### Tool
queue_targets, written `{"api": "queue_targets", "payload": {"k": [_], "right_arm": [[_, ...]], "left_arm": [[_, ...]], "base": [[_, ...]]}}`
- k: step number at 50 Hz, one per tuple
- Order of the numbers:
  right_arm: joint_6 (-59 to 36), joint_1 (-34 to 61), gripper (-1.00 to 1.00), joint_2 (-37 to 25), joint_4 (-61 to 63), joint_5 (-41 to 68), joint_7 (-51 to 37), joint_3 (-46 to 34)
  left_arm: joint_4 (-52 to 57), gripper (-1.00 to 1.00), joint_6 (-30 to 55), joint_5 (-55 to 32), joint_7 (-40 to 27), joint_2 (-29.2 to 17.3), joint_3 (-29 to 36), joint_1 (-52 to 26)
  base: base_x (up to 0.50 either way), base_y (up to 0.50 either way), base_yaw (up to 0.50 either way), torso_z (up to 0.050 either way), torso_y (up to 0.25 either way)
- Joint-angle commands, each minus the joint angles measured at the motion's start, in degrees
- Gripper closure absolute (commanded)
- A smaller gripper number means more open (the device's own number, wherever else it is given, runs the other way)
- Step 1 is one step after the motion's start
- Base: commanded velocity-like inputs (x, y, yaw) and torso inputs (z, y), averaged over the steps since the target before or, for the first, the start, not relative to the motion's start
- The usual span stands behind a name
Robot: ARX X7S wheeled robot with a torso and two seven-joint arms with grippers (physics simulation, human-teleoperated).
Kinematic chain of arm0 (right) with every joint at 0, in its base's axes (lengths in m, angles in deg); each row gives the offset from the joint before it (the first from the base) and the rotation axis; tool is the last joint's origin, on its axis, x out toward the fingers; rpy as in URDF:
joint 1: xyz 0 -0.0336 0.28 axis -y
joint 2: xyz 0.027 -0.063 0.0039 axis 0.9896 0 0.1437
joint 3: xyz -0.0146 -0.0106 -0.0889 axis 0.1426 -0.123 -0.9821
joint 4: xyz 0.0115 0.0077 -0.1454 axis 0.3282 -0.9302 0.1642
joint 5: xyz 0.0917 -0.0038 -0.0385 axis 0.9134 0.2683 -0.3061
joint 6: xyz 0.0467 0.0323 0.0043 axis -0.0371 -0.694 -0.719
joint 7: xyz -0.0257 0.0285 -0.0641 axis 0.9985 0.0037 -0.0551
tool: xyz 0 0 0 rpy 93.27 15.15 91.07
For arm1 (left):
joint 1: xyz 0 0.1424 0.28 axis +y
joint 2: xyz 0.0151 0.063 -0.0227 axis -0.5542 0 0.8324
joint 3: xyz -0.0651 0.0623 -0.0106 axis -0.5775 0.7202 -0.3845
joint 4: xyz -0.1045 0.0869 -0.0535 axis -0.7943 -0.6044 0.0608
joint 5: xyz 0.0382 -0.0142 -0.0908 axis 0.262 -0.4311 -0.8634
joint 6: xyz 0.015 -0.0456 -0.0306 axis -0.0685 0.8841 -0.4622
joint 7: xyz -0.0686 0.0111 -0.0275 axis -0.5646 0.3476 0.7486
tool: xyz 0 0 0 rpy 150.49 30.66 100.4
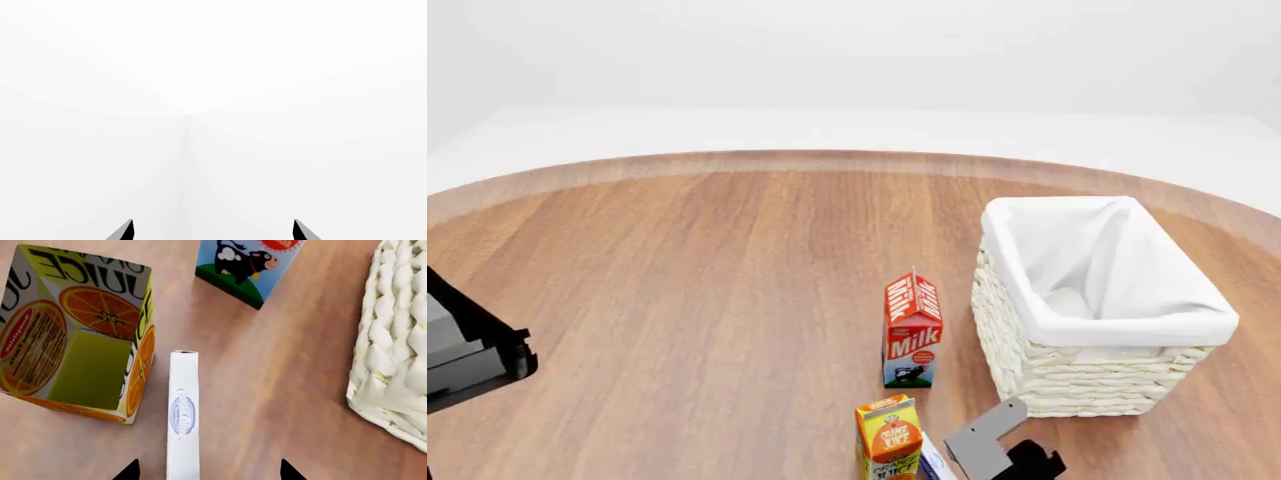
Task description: Pick up the cream cheese box and the butter, and put them in the basket.
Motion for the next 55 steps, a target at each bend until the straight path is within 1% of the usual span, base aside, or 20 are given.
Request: {"api": "queue_targets", "payload": {"k": [1,51,52,55], "right_arm": [[0.6,-0.1,-1.00,1.7,-1.2,-1.5,1.6,0.3],[3.5,-0.6,-1.00,4.1,-7.0,-4.4,3.1,-2.2],[3.6,-0.5,1.00,3.9,-6.5,-5.2,3.0,-2.7],[3.6,0.2,1.00,3.5,-5.6,-6.5,2.5,-3.4]], "left_arm": [[-0.1,-1.00,-0.1,0.5,0.8,0.8,-1.3,0.1],[-0.9,-1.00,-0.6,0.8,0.2,0.2,-0.8,0.3],[-0.8,-1.00,-0.6,0.8,0.2,0.2,-0.8,0.3],[-0.9,-1.00,-0.6,0.8,0.1,0.2,-0.7,0.4]], "base": [[0.00,0.00,0.00,0.000,0.000],[0.00,0.00,0.00,0.000,0.000],[0.00,0.00,0.00,0.000,0.000],[0.00,0.00,0.00,0.000,0.000]]}}
